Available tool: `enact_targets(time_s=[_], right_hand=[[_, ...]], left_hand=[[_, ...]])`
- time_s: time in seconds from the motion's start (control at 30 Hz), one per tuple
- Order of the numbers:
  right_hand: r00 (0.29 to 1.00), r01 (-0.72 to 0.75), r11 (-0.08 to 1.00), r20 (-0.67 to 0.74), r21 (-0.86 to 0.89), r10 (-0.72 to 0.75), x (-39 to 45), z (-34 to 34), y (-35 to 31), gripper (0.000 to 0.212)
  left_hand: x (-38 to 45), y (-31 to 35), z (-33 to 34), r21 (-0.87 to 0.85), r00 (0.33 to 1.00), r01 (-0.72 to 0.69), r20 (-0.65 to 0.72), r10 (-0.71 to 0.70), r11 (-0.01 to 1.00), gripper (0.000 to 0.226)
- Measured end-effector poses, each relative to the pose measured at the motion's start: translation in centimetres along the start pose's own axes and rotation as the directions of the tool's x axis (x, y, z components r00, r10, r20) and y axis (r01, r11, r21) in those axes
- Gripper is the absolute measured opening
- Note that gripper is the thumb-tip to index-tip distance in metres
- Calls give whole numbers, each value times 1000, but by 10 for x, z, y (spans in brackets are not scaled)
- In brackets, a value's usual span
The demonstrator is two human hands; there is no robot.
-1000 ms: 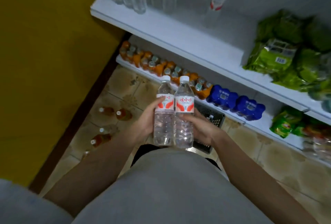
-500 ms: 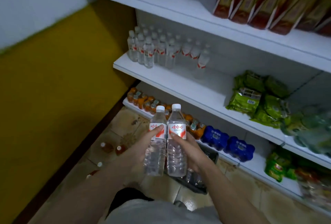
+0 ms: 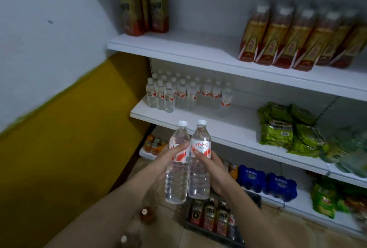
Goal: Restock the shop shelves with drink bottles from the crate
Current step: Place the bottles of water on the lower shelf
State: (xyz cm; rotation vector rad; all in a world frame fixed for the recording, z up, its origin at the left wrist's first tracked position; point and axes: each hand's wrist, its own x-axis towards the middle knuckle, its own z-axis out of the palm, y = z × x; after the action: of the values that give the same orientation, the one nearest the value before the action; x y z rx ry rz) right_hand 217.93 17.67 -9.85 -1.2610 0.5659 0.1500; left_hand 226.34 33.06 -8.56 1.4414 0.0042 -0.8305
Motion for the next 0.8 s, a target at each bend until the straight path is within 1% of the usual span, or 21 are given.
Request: enact_targets(time_s=[0.07,0.1,0.17,0.23,0.3,0.43,0.5,0.57,0.6,0.67,0.7,0.73,0.8], right_hand=[[1000,18,1000,-9,13,-18,4,11,-3,54],[999,32,999,-21,14,-31,5,13,-4,51],[998,47,999,-36,27,-46,7,13,-7,50],[997,57,998,-50,18,-56,13,8,-9,59],[997,50,999,-63,-7,-50,20,0,-12,68],[996,35,999,-75,-39,-38,38,-21,-22,64],[998,38,998,-45,-53,-41,46,-31,-29,62],[999,44,998,-3,-55,-44,56,-39,-31,55],[999,40,998,-6,-45,-40,62,-43,-32,61],[999,4,1000,-48,-18,-5,74,-50,-33,92],[998,-8,1000,-65,-10,8,81,-54,-34,103],[997,-3,1000,-75,-1,3,88,-57,-34,108],[996,-14,1000,-84,-2,14,99,-60,-37,110]], left_hand=[[4,9,-9,21,1000,-11,1,11,1000,107],[7,13,-12,30,1000,-17,12,16,999,105],[11,19,-12,19,998,-35,47,34,999,89],[18,22,-7,7,998,-26,57,26,1000,75],[26,25,0,2,999,-30,42,30,1000,70],[46,31,19,6,999,-34,15,34,999,69],[59,34,27,1,1000,-31,5,31,1000,75],[73,36,34,38,1000,-19,-13,19,999,84],[81,37,37,60,1000,-8,-28,9,998,85],[95,40,40,99,999,4,-46,0,995,82],[103,41,42,122,999,1,-48,5,993,79],[110,43,44,146,999,-6,-52,13,989,77],[122,47,45,191,997,-28,-66,41,981,75]])
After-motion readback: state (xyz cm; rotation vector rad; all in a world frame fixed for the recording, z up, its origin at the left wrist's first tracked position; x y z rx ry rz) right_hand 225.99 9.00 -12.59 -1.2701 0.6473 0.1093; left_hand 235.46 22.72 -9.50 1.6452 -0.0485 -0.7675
